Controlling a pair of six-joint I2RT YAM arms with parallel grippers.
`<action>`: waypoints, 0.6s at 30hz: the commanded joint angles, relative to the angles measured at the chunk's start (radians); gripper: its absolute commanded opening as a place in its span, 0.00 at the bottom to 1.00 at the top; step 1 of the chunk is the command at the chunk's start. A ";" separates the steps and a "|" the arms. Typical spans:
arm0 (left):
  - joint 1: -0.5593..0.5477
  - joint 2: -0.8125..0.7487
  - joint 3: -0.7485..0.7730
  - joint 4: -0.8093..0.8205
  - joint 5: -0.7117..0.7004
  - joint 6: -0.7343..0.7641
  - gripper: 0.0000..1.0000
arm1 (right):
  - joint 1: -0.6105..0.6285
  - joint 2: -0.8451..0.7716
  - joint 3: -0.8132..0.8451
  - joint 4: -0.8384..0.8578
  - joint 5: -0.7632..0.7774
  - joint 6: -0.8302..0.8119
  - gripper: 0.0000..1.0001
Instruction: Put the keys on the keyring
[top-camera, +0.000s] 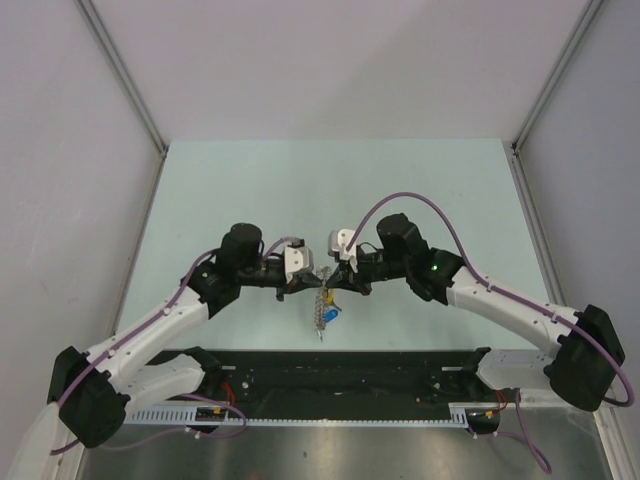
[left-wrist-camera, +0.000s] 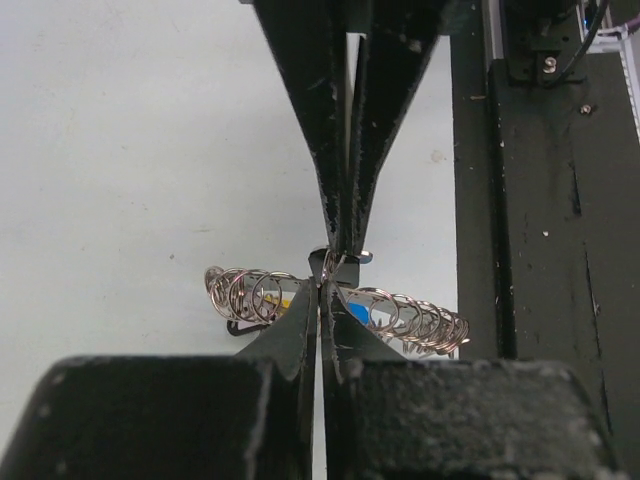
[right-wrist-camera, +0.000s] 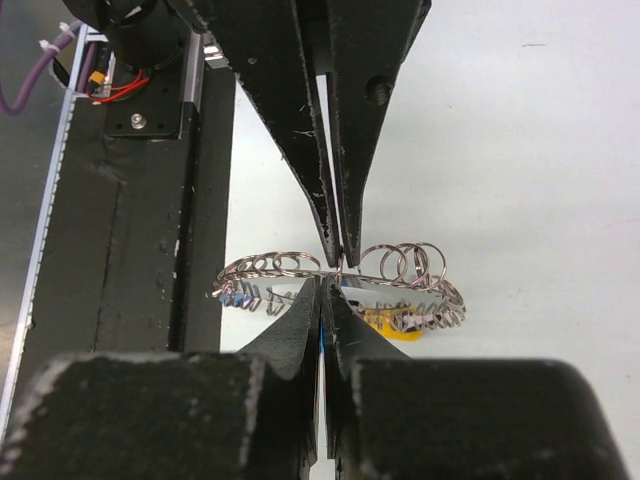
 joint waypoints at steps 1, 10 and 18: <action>-0.010 -0.036 0.008 0.113 -0.036 -0.140 0.00 | 0.012 -0.027 0.032 -0.025 0.061 -0.049 0.00; -0.011 -0.177 -0.171 0.418 -0.122 -0.389 0.00 | 0.013 -0.034 0.003 -0.015 0.077 -0.049 0.00; -0.020 -0.214 -0.319 0.763 -0.219 -0.558 0.00 | 0.013 -0.052 -0.054 0.108 0.074 0.026 0.00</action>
